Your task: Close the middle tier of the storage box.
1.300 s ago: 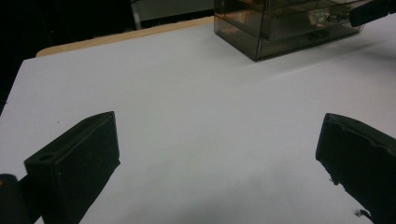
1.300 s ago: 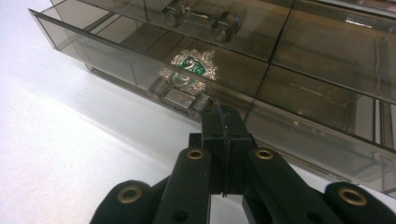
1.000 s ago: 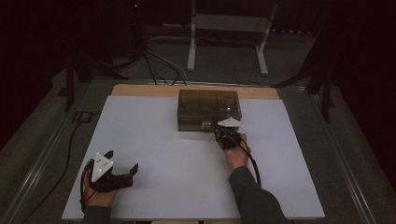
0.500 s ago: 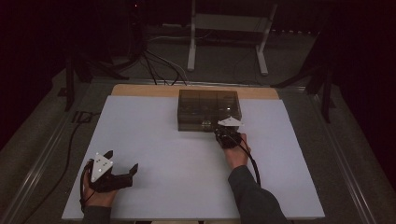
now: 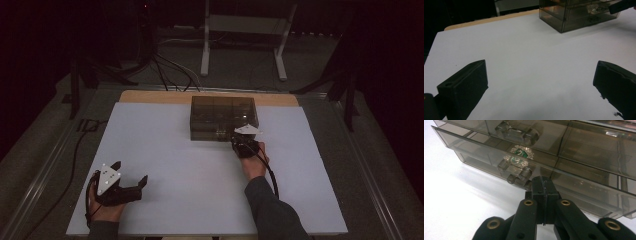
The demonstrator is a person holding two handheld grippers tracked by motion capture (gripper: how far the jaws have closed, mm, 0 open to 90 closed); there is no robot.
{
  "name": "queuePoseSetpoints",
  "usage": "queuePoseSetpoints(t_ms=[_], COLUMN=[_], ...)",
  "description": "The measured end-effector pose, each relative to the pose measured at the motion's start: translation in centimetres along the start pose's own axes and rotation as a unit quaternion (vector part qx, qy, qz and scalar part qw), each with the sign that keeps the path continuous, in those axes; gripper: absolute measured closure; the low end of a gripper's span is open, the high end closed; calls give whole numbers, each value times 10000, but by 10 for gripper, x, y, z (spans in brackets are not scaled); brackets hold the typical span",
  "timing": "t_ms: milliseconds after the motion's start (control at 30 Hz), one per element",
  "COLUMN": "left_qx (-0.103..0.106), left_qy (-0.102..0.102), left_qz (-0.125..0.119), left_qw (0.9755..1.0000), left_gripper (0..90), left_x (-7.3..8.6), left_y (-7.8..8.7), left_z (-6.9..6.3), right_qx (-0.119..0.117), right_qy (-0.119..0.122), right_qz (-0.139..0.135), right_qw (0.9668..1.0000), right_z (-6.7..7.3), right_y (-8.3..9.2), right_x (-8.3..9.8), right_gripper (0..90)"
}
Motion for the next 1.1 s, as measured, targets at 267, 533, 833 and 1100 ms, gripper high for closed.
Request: queuePoseSetpoints(t_ms=[267, 533, 833, 1100], left_qx=[6, 10, 16, 15], left_qy=[-2, 1, 3, 19], left_qz=[4, 15, 11, -2], left_qw=[10000, 10000, 10000, 10000], left_gripper=[6, 6, 6, 6], left_x=[0, 0, 0, 0], left_y=[0, -1, -1, 0], left_z=[0, 0, 0, 0], right_qx=[29, 45, 78, 93], right_qy=[-53, -72, -89, -172], right_qz=[0, -4, -12, -31], right_qw=[10000, 10000, 9999, 9998], right_z=[-2, -3, -4, -4], right_y=[0, -1, -2, -5], right_x=[-1, -1, -4, -6], right_gripper=[900, 900, 900, 900])
Point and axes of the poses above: each handheld gripper's, and its own axes: y roughly backward along the jaws, x roughly out of its underside, z roughly to its left, the point moved 4 cm from there along -y, roughly forward along the jaws, and after that the axes turned 1 degree about x, right-handed, at the moved point
